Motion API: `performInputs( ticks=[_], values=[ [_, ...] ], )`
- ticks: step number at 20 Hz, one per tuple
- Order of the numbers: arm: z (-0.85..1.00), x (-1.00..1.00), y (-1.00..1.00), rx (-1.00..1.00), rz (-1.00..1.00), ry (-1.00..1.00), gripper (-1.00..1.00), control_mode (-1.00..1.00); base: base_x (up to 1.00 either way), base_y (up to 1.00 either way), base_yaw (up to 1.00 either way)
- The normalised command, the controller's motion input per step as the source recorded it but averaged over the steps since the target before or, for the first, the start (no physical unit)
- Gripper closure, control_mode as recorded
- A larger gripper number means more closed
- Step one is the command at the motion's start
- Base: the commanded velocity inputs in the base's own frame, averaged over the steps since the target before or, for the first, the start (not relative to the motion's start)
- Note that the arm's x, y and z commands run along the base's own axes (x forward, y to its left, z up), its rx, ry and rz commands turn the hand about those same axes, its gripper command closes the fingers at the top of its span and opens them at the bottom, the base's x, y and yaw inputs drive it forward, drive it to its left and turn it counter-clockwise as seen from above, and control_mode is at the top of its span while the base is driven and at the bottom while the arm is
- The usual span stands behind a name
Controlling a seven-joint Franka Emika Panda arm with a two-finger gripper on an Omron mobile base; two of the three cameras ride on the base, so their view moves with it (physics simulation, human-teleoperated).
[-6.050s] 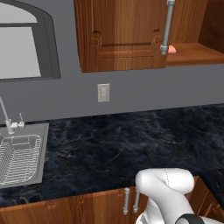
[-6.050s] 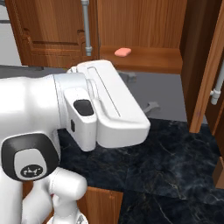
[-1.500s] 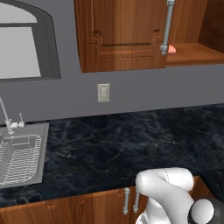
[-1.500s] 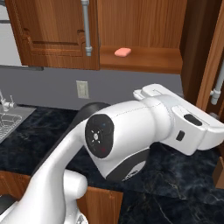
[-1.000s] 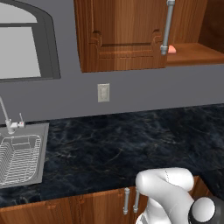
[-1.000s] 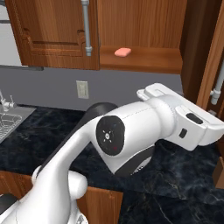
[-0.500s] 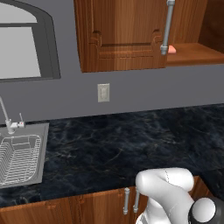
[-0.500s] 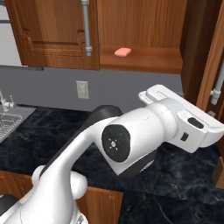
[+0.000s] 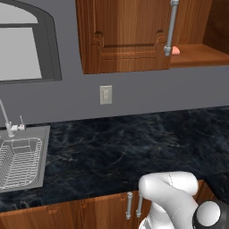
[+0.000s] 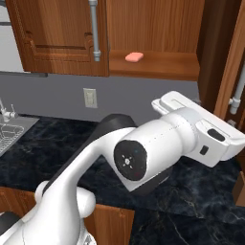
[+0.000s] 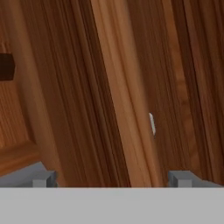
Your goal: Pick up the bar soap and soap dispenser from the sink, and place them back in the cabinet, and close the cabinet doors.
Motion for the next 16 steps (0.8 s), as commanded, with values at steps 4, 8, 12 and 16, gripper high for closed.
performInputs(
  ticks=[4,8,12,16],
  values=[
    [0.00,0.25,0.00,0.00,0.10,0.00,-1.00,-1.00,0.00,0.00,0.00],
    [0.00,0.27,0.00,0.00,0.11,0.00,-1.00,-1.00,0.00,0.00,0.00],
    [0.00,0.27,0.02,0.00,0.10,0.00,-1.00,-1.00,0.00,0.00,0.00],
    [-0.04,0.23,0.10,0.00,0.08,0.04,-1.00,-1.00,0.00,0.00,0.00]
  ],
)
